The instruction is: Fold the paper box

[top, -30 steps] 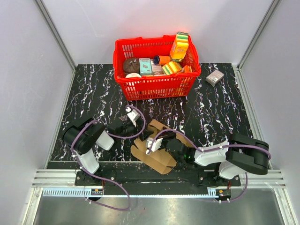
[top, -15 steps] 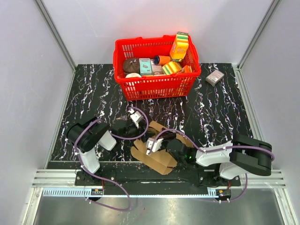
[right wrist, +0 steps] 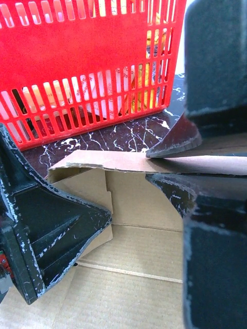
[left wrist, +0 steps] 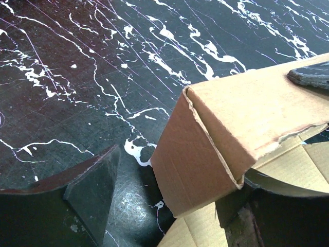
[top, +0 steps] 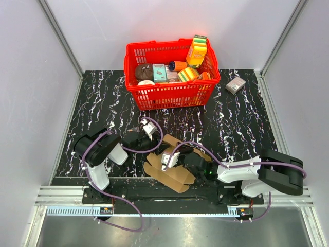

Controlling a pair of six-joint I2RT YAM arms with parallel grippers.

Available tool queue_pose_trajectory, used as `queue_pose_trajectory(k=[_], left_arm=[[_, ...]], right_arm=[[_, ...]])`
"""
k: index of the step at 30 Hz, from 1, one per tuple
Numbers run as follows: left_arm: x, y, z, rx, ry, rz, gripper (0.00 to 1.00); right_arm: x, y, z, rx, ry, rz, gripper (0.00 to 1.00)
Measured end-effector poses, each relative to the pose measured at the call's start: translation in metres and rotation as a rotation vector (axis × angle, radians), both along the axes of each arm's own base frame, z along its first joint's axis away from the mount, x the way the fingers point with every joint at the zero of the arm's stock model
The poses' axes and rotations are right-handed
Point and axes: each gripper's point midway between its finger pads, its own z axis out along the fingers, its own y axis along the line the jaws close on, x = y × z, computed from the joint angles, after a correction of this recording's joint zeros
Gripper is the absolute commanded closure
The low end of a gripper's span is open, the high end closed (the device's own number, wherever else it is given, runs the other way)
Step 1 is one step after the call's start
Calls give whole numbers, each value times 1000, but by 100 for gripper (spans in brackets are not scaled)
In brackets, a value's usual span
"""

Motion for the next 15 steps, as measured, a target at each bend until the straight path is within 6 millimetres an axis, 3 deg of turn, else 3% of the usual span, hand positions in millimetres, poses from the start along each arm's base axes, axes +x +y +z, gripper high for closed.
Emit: queue_pose_trajectory(k=[15], left_arm=[[-3, -2, 1, -14, 17, -1, 49]], right_arm=[[-6, 2, -1, 9, 28, 23, 75]])
